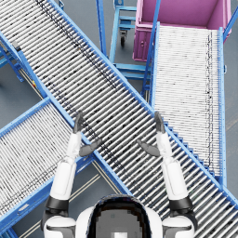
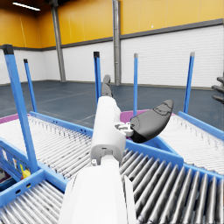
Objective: Pick up the oil and place it on the left assembly line, put the cola on the right, and keep Sprite still
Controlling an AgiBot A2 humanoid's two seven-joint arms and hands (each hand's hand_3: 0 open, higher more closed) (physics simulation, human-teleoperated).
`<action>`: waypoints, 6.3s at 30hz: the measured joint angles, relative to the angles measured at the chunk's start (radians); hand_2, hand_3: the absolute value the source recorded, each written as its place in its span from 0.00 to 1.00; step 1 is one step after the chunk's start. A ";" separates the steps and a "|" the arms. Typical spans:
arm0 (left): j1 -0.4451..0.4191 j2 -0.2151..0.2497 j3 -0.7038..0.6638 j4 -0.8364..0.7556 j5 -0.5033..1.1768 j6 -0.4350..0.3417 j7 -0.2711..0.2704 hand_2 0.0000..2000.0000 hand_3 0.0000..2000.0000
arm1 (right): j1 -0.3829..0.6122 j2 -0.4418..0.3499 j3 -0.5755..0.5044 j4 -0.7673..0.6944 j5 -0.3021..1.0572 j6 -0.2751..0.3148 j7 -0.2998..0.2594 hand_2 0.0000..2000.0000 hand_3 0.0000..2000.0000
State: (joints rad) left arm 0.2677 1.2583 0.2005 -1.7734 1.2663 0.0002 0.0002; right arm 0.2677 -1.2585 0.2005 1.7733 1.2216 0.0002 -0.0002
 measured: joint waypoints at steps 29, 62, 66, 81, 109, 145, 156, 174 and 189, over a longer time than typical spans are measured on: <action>-0.014 0.062 -0.051 -0.001 0.158 0.000 0.000 0.00 0.00 | -0.012 -0.064 -0.052 0.000 0.158 0.000 0.000 0.00 0.00; -0.025 0.119 -0.091 -0.006 0.158 0.000 0.000 0.00 0.00 | -0.023 -0.122 -0.093 0.001 0.158 0.000 0.000 0.00 0.00; -0.026 0.125 -0.096 -0.005 0.158 0.000 0.000 0.00 0.00 | -0.024 -0.128 -0.097 0.003 0.158 0.000 0.000 0.00 0.00; -0.027 0.146 -0.111 -0.004 0.158 0.000 0.000 0.00 0.00 | -0.026 -0.149 -0.114 0.003 0.157 0.000 0.000 0.00 0.00; -0.027 0.180 -0.137 -0.005 0.157 0.000 0.000 0.00 0.00 | -0.024 -0.184 -0.143 0.000 0.157 0.000 0.000 0.00 0.00; -0.029 0.209 -0.159 -0.005 0.157 0.000 0.000 0.00 0.00 | -0.029 -0.216 -0.163 0.005 0.157 0.000 0.000 0.00 0.00; -0.029 0.210 -0.159 -0.005 0.157 0.000 0.000 0.00 0.00 | -0.029 -0.216 -0.164 0.005 0.157 0.000 0.000 0.00 0.00; -0.029 0.210 -0.159 -0.005 0.157 0.000 0.000 0.00 0.00 | -0.029 -0.216 -0.164 0.005 0.157 0.000 0.000 0.00 0.00; -0.029 0.210 -0.159 -0.005 0.157 0.000 0.000 0.00 0.00 | -0.029 -0.216 -0.164 0.005 0.157 0.000 0.000 0.00 0.00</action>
State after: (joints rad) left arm 0.2390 1.4680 0.0417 -1.7781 1.4235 0.0000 0.0000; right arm 0.2388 -1.4747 0.0369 1.7781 1.3786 0.0000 0.0000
